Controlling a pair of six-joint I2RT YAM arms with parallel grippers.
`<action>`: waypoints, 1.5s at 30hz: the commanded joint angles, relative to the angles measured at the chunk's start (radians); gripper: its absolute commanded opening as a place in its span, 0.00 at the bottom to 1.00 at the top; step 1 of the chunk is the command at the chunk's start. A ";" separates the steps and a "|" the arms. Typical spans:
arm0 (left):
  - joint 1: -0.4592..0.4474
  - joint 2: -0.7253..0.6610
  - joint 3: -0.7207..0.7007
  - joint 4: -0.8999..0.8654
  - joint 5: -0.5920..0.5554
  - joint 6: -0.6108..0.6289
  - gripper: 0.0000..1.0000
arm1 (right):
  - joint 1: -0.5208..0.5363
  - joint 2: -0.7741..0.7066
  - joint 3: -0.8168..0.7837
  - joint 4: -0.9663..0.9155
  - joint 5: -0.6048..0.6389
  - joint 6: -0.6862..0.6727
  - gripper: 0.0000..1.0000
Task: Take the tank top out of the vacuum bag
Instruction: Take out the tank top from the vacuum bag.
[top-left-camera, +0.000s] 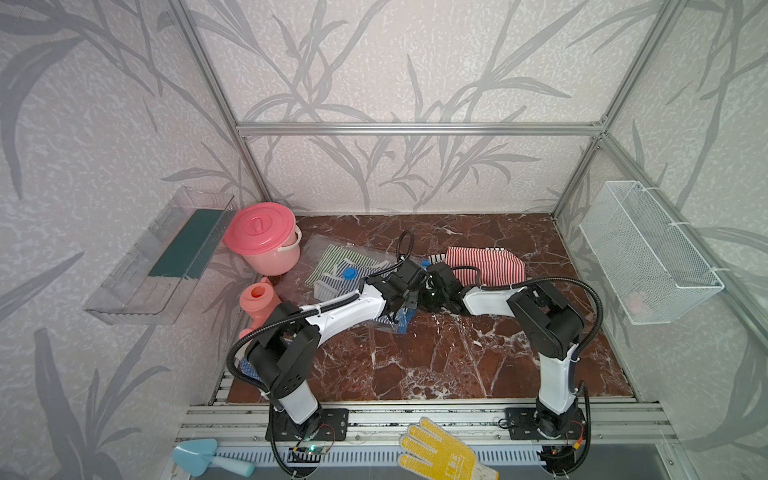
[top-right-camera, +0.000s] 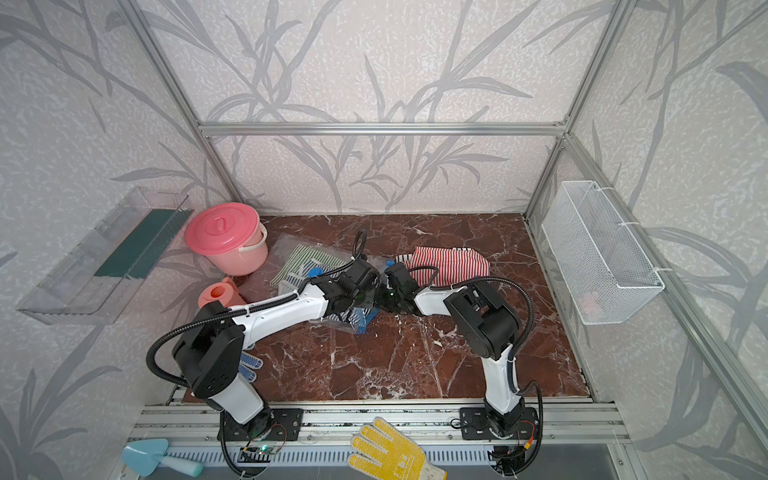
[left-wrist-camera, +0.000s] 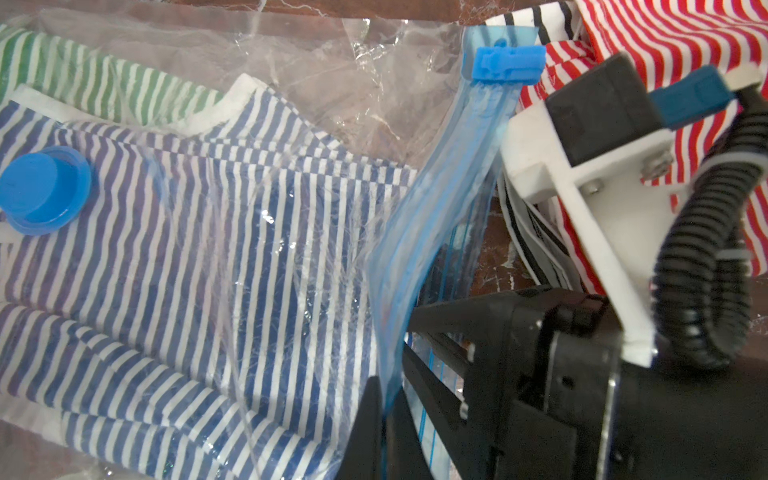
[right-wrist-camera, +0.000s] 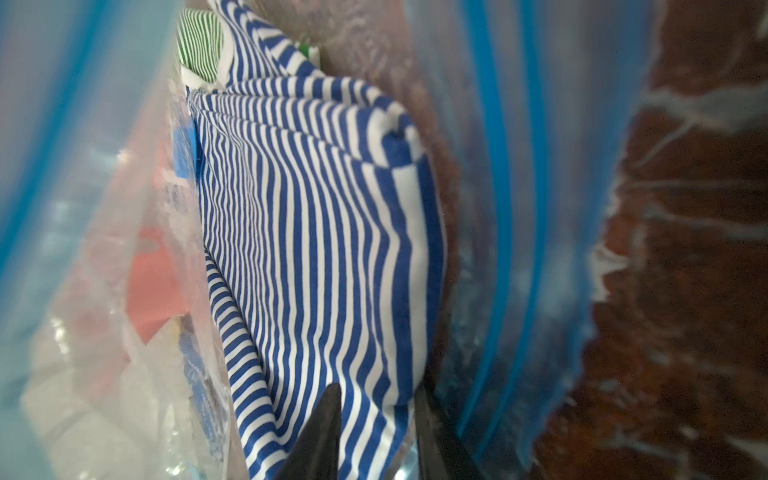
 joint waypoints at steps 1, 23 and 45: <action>0.002 -0.032 -0.012 0.012 0.012 0.003 0.00 | -0.004 0.033 -0.021 0.051 0.004 0.012 0.33; 0.006 -0.023 -0.049 0.015 -0.016 -0.027 0.00 | -0.029 0.055 -0.050 0.163 0.011 0.003 0.00; 0.020 0.044 0.027 -0.120 -0.142 -0.106 0.00 | -0.030 -0.183 -0.002 -0.154 0.116 -0.224 0.00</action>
